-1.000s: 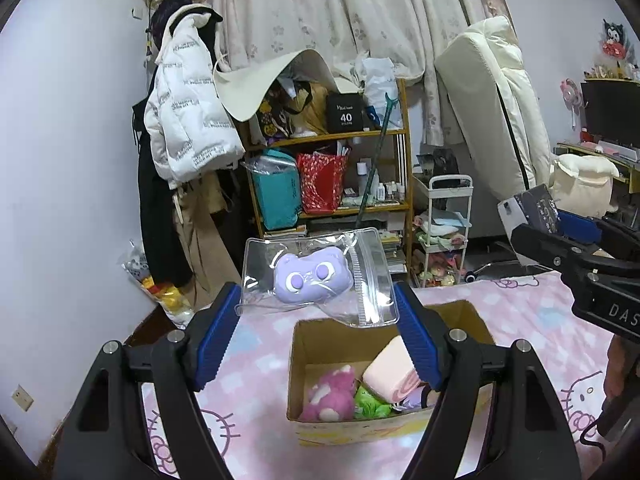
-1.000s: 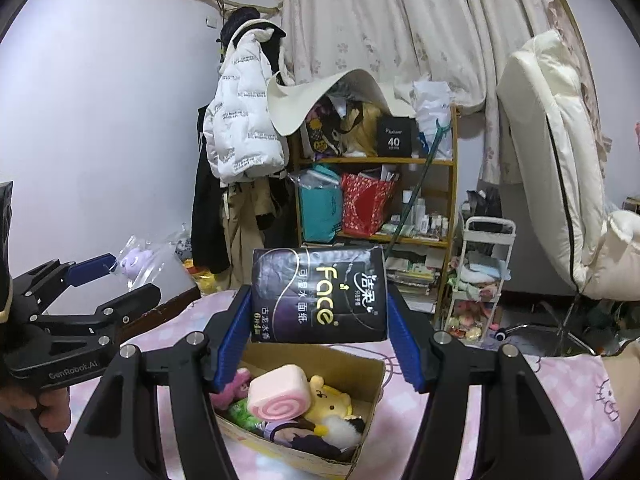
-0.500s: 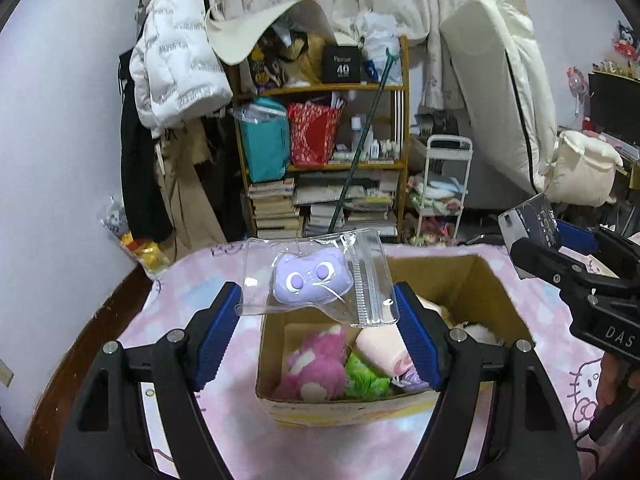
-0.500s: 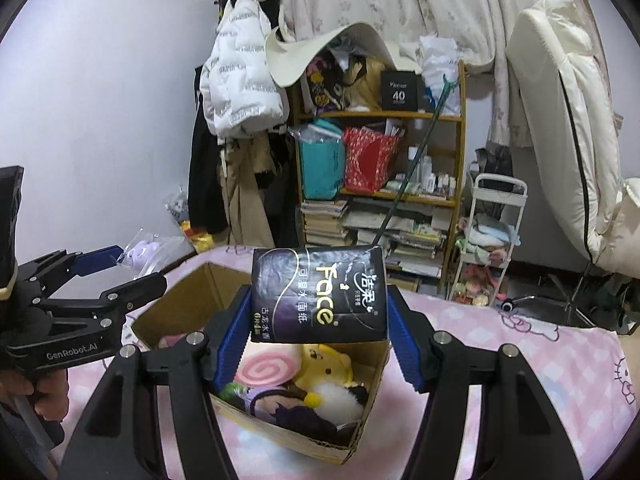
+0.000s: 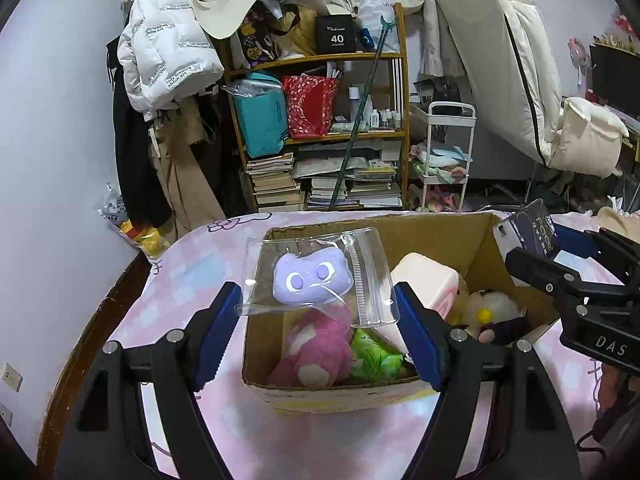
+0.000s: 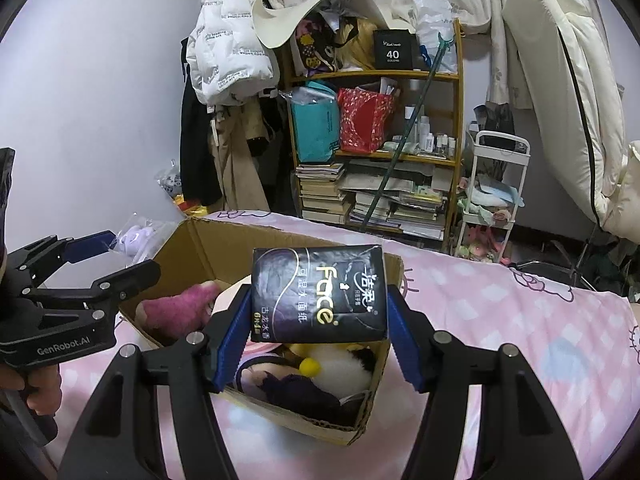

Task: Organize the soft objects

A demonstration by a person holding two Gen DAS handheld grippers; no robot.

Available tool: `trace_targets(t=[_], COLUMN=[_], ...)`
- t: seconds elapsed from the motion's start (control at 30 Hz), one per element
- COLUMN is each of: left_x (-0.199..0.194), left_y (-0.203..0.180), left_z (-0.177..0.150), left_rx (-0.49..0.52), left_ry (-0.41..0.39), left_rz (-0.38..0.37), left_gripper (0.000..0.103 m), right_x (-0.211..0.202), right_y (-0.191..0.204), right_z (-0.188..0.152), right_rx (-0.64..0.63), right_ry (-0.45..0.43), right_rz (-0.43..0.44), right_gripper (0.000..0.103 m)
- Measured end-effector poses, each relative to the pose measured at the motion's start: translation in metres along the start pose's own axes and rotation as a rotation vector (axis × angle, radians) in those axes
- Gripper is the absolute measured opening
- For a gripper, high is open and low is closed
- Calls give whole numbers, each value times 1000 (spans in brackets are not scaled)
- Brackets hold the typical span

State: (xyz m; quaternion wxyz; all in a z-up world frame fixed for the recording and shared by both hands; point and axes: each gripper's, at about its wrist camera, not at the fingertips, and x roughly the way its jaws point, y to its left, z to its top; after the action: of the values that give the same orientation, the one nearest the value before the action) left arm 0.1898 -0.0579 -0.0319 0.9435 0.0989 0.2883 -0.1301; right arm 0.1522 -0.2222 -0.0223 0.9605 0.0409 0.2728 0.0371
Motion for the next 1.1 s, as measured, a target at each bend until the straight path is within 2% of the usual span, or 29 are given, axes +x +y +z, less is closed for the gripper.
trace_targets(t=[0.17, 0.3, 0.47, 0.53, 0.57, 0.8, 1.1], left_x=[-2, -7, -18, -26, -30, -75, -134], left_y=[1, 4, 5, 5, 6, 13, 33], left_z=[-3, -2, -4, -5, -5, -2, -6], left_rx=[-10, -45, -37, -50, -57, -55, -129], left_ry=[1, 7, 9, -2, -11, -74, -135], left_rz=[4, -3, 15, 22, 23, 57, 80], left_gripper=[77, 83, 83, 94, 98, 99, 102], right_x=[0, -2, -5, -11, -14, -42, -98], right_y=[1, 6, 7, 8, 9, 13, 22], right_z=[-2, -5, -5, -5, -5, 4, 15], right_rx=[-11, -39, -38, -31, -26, -12, -32], right_ry=[7, 16, 10, -10, -23, -65, -125], right_rz=[22, 19, 21, 10, 1, -23, -26], right_gripper=[68, 69, 86, 100, 102, 103, 103])
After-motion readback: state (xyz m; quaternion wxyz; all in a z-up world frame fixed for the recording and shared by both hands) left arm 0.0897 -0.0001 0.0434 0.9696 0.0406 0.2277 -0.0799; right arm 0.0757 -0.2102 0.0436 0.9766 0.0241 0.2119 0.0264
